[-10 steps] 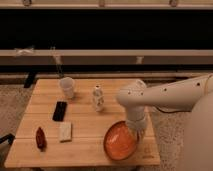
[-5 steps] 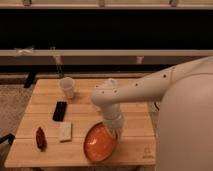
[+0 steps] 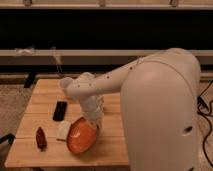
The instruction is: Drag the ceramic bowl in a circle
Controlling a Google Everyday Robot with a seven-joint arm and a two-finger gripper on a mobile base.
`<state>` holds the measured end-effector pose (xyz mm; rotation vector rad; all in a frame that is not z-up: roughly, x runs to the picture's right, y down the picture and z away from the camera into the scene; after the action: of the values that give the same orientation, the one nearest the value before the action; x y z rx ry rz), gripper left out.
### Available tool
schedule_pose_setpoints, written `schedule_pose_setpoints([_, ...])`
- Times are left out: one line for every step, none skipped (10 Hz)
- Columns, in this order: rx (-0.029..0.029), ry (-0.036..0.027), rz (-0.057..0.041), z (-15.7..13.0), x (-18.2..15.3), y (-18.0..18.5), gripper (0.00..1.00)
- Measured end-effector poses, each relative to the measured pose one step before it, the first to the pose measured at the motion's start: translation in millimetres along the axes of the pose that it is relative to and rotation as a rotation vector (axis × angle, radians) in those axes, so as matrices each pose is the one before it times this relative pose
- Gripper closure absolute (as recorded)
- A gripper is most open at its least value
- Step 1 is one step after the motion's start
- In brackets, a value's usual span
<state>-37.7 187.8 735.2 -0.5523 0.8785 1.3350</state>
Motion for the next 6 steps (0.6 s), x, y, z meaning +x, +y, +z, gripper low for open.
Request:
schedule_pose_setpoints([0.00819, -0.00048, 0.01769, -1.66, -9.92, -1.63, 1.0])
schedule_pose_setpoints([0.01117, -0.00485, 0.01891, -0.92, -9.01, -7.13, 1.0])
schedule_pose_setpoints([0.01516, -0.00585, 0.02467, -0.11, -9.87, -11.87, 1.0])
schedule_pose_setpoints([0.01209, 0.00247, 0.03015, 1.43, -6.71, -14.76, 1.0])
schedule_pose_setpoints([0.02004, -0.00141, 0.03149, 3.58, -7.3, -21.62, 1.0])
schedule_pose_setpoints([0.01964, 0.00667, 0.03266, 6.24, -3.88, -26.69, 1.0])
